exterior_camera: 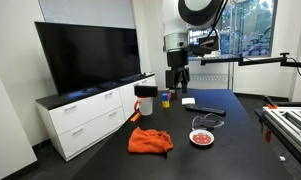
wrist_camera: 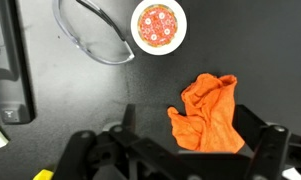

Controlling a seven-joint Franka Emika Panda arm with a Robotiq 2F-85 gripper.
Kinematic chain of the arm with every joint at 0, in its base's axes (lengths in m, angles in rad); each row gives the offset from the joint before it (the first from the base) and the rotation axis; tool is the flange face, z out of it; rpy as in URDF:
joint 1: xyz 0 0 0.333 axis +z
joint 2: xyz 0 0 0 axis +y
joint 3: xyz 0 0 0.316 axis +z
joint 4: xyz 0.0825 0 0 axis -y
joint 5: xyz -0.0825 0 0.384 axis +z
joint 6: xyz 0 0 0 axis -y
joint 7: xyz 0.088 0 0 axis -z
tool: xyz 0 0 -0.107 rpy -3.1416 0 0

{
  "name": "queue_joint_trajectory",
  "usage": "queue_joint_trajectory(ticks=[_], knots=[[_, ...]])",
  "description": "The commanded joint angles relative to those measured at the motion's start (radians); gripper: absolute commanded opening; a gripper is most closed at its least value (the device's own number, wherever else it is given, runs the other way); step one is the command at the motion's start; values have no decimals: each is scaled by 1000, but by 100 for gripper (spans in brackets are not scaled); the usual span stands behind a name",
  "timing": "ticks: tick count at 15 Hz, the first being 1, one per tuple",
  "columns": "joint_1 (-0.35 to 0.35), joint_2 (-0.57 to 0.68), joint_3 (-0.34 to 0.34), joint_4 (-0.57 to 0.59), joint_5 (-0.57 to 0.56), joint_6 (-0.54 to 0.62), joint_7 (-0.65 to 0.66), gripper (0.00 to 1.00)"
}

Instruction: Use the orange towel to wipe the counter

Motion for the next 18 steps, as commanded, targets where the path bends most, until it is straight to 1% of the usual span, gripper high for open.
queue_joint_trajectory(ticks=[1,6,9,11,12,15,18], knots=[[5,43,2,10,-26,59,2,100],[33,184,24,83,11,211,-52,100],[49,291,33,134,-16,286,-37,100],[52,350,40,156,-4,333,-52,100],[49,377,49,163,10,374,-69,100],[40,431,74,187,34,438,-78,100],[25,458,111,206,52,459,-95,100]])
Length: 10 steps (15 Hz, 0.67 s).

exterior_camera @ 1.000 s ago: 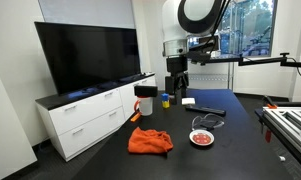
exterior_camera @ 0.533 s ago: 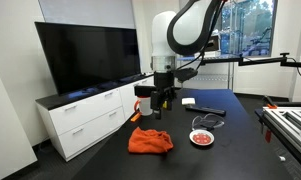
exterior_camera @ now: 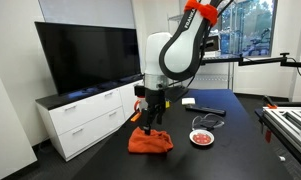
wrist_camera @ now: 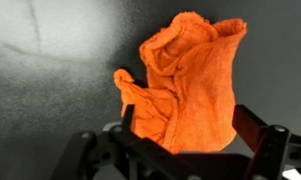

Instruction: Use the orange towel to wipe the counter

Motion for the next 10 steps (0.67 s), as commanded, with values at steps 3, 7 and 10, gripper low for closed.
queue_joint_trajectory(ticks=[3,7,10], knots=[[-9,30,50,45,30,7,-57,100],[15,54,33,50,-7,2,-44,100],[24,66,16,50,-30,2,-42,68]])
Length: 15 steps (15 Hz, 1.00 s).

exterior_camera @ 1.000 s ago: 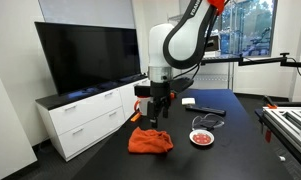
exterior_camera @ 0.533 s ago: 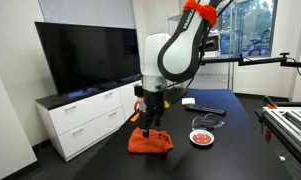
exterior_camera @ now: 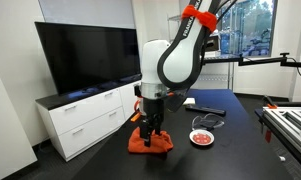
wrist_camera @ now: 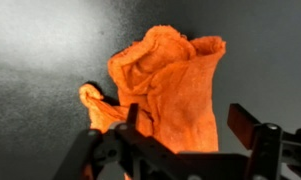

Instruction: Use the orange towel to wipe the counter

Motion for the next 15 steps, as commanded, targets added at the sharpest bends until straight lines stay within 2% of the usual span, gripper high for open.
queue_joint_trajectory(ticks=[1,7,9,15], knots=[[13,4,-23,17,-25,-1,-36,58],[8,-14,-39,8,-49,3,-54,11],[-5,-34,-32,2,-40,-5,-68,0],[-18,-42,-53,-8,-41,-20,-80,2]])
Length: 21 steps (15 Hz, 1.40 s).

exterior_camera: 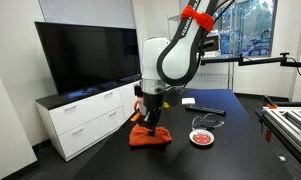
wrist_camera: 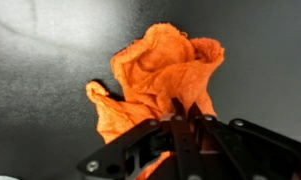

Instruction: Use the orange towel to wipe the counter

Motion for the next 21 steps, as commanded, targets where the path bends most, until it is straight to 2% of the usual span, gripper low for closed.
queue_joint_trajectory(ticks=[1,7,13,21], knots=[[-21,-31,-11,-23,-3,-19,-41,2],[-87,-67,-57,-88,2,-23,-75,2],[-153,-156,-99,-170,4,-25,-112,2],[-166,-186,-139,-213,-5,-17,-104,2]])
